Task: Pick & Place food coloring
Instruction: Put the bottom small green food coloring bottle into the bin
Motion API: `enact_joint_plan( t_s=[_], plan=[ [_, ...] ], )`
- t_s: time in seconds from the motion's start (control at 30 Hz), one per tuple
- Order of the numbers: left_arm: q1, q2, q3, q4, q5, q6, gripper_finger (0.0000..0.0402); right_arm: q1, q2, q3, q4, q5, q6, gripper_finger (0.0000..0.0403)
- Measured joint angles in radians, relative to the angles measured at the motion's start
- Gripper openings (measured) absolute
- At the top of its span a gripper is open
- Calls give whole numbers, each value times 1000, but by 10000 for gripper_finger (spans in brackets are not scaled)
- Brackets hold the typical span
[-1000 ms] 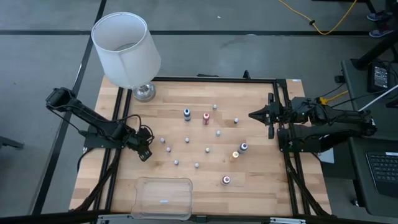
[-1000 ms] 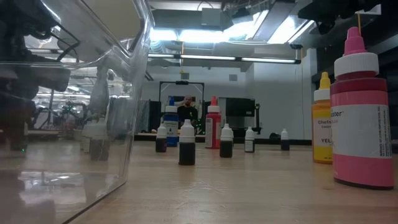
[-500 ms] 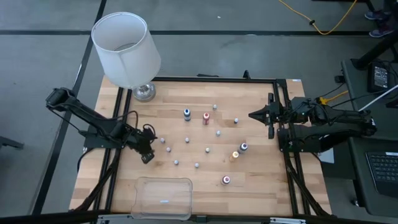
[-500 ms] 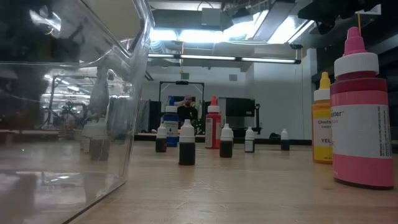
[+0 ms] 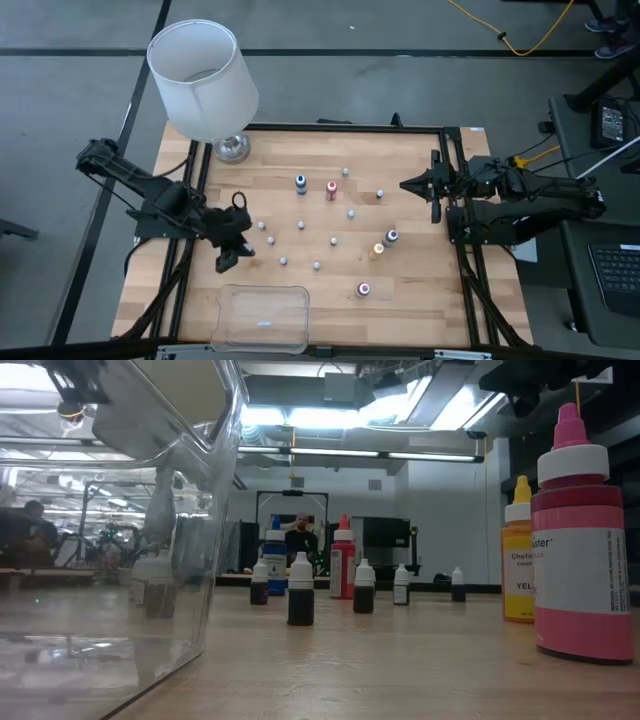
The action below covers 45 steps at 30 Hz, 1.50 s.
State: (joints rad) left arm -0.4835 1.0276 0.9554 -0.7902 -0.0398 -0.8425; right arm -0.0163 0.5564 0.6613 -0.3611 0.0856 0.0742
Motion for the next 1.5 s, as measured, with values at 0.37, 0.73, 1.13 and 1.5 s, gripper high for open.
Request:
enact_joint_plan(
  t_s=[0.37, 0.73, 1.13, 1.5],
  plan=[
    [-223, 347, 220, 6, -10, -211, 71, 0, 0, 0, -6, -16, -58, 23],
    [-364, 605, 282, 30, -148, -631, 72, 0, 0, 0, -18, -36, -95, 23],
    [-407, 706, 282, 31, -143, -797, 74, 0, 0, 0, -18, -36, -72, 23],
    [-409, 775, 284, 23, -95, -762, 75, 0, 0, 0, -18, -36, -52, 23]
  ],
)
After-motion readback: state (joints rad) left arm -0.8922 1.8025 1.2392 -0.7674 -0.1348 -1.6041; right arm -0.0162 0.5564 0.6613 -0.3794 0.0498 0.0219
